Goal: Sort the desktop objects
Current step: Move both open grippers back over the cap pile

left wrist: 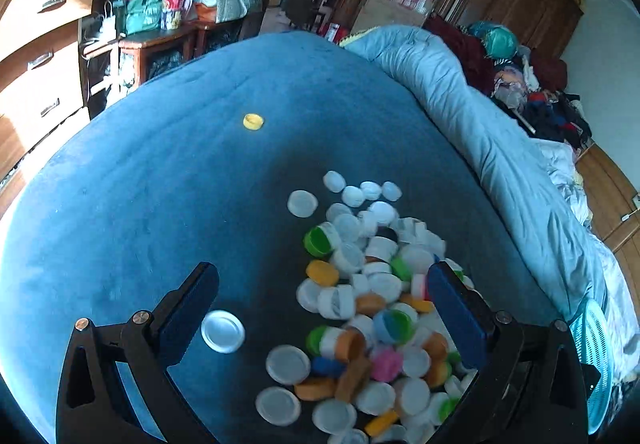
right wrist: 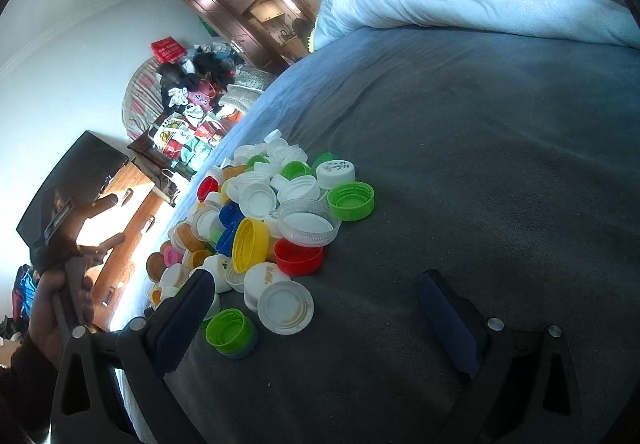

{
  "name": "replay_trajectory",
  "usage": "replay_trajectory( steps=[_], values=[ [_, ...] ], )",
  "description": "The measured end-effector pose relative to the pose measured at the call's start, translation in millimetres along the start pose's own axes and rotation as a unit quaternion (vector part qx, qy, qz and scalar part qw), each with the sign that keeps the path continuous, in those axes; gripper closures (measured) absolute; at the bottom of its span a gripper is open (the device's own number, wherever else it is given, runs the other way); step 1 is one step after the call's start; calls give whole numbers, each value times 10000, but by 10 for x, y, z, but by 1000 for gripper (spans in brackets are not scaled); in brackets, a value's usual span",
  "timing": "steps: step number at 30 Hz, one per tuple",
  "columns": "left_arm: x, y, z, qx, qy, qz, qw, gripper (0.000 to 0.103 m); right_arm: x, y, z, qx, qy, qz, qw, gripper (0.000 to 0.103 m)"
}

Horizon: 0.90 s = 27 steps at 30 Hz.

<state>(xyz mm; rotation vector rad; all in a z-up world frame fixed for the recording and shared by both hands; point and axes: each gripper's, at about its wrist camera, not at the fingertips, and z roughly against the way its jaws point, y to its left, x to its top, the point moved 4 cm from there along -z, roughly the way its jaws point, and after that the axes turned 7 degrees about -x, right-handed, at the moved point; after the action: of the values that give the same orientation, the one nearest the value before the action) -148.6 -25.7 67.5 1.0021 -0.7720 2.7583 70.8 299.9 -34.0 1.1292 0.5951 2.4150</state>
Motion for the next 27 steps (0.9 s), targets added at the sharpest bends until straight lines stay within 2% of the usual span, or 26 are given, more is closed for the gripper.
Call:
replay_trajectory(
  steps=[9, 16, 19, 23, 27],
  values=[
    [216, 114, -216, -179, 580, -232, 9979, 2, 3, -4, -2, 0, 1, 0, 10000, 0],
    [294, 63, -299, -559, 733, -350, 9951, 2, 3, 0, -9, 1, 2, 0, 10000, 0],
    [284, -26, -287, -735, 628, -451, 9943, 2, 4, 0, -10, 2, 1, 0, 10000, 0],
    [213, -127, -117, -881, 265, -700, 9933, 2, 5, 3, -14, 3, 2, 0, 10000, 0],
    [-9, -35, 128, -761, 134, -926, 9927, 2, 6, 3, -17, 3, 2, 0, 10000, 0]
  ],
)
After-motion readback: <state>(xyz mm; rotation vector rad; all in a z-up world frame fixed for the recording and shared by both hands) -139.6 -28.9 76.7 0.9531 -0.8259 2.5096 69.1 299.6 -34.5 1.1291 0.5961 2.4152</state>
